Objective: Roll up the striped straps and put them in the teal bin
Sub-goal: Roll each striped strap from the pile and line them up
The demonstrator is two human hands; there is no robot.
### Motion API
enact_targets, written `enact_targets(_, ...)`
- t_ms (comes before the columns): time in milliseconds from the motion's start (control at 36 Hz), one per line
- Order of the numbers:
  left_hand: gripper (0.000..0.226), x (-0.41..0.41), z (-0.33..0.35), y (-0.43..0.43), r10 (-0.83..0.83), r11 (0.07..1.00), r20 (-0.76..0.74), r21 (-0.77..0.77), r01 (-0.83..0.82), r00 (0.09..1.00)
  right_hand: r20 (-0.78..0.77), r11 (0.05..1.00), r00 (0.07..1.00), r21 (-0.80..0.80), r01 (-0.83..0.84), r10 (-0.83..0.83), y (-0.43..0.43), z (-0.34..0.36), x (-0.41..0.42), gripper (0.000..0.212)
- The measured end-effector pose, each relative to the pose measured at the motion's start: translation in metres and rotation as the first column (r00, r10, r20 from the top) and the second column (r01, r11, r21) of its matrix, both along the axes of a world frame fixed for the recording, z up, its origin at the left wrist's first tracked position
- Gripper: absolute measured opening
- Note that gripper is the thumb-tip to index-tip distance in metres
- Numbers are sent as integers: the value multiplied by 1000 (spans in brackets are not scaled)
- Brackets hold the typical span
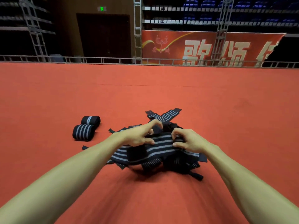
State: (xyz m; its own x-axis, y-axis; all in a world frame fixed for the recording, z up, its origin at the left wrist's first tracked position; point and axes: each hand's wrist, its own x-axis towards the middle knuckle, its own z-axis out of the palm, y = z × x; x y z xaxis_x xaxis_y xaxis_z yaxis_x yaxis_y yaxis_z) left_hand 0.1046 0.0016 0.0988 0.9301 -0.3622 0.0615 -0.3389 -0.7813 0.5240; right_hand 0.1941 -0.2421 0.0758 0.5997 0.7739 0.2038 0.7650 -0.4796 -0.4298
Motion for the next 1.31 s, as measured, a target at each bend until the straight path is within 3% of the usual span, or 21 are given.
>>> enact_targets(167, 40, 1, -12, 19, 21, 1000, -21, -7, -21, 1000, -39, 996, 999, 85, 0, 3, 13, -9, 6, 26)
enact_targets(333, 42, 23, -10, -5, 60, 991, -56, 120, -53, 997, -151, 978, 988, 204, 39, -8, 17, -13, 16, 31)
enact_targets(472, 34, 44, -13, -30, 80, 997, 11, 10, -80, 997, -241, 937, 970, 344, 61, 25, 4, -13, 25, 24)
enact_targets(556, 33, 49, -24, -31, 72, 997, 63, -36, -70, 995, -193, 964, 981, 265, 20, 33, -2, -17, 33, 23)
enact_targets(750, 20, 40, -29, -23, 24, 995, -57, -92, -30, 998, -105, 986, 993, 159, -39, 56, 3, -27, 43, 23)
enact_targets(917, 34, 36, -33, -14, 51, 988, -147, -134, -71, 988, -94, 990, 993, 129, -63, 75, 7, -34, 46, 23)
enact_targets(1083, 41, 28, -36, -7, 75, 984, -199, -142, -105, 977, 18, 993, 993, 32, -116, 115, 6, -29, 46, 31)
enact_targets(1139, 42, 27, -36, -7, 88, 973, -224, -188, -131, 971, 24, 992, 992, 37, -123, 122, 5, -28, 44, 35)
enact_targets(1222, 42, 35, -35, -16, 93, 988, -181, -107, -113, 979, -30, 992, 994, 78, -104, 106, 7, -28, 42, 38)
enact_targets(1306, 23, 47, -33, -28, 131, 987, -100, -79, -139, 986, -109, 986, 990, 153, -68, 85, 11, -29, 39, 39)
